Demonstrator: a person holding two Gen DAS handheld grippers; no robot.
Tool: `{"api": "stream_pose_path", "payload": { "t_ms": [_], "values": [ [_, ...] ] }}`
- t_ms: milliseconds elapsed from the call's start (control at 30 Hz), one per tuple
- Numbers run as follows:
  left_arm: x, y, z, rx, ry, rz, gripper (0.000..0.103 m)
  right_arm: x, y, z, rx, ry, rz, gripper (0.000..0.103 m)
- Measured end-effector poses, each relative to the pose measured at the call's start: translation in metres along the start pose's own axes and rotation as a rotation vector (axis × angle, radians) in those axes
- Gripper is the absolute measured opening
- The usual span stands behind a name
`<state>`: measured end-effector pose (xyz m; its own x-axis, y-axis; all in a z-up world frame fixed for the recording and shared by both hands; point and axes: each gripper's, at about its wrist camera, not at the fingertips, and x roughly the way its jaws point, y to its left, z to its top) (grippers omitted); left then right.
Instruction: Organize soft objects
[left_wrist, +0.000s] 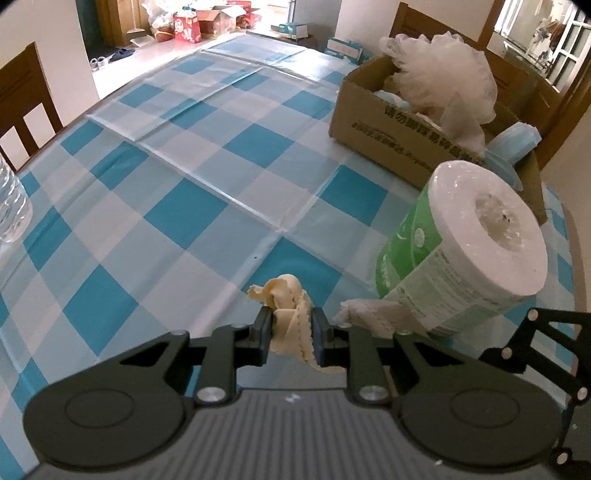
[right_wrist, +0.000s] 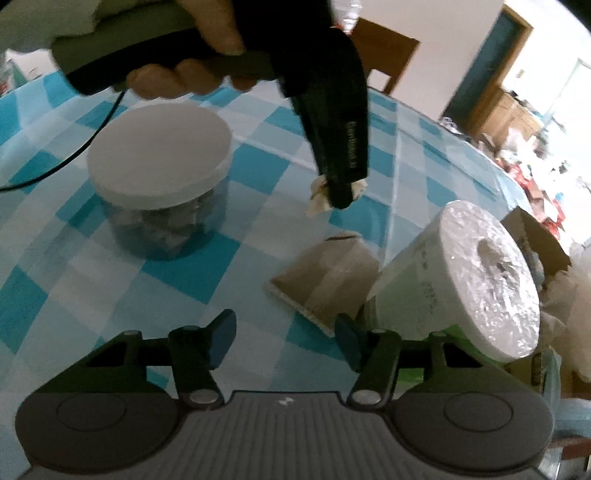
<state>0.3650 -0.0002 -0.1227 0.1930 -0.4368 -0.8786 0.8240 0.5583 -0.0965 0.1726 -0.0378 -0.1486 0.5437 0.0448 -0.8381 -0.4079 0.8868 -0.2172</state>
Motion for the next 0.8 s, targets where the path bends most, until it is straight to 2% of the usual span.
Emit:
{"api": "stream_pose_path", "payload": {
  "t_ms": [267,433,567,600,633,800],
  "values": [
    [-0.001,-0.001,-0.001,0.004,-0.007,-0.01,0.021,0.007,0.006,0.01,0.0,-0.038,-0.042,0.063],
    [0.001,-0.003,-0.001,0.004,-0.006,-0.02,0.02,0.016,0.008,0.016,0.007,-0.036,-0.091,0.052],
    [0.002,-0.004,0.0,0.005,-0.006,-0.028,0.02,0.019,0.008,0.018,0.007,-0.032,-0.112,0.049],
    [0.002,-0.004,0.0,0.004,-0.006,-0.029,0.021,0.02,0.009,0.018,0.002,-0.032,-0.117,0.047],
    [0.003,-0.003,0.0,0.003,-0.006,-0.029,0.021,0.021,0.01,0.018,-0.005,-0.033,-0.127,0.037],
    [0.003,-0.003,0.0,0.005,-0.002,-0.03,0.021,0.019,0.001,0.018,0.022,-0.043,-0.124,0.016]
  ]
}}
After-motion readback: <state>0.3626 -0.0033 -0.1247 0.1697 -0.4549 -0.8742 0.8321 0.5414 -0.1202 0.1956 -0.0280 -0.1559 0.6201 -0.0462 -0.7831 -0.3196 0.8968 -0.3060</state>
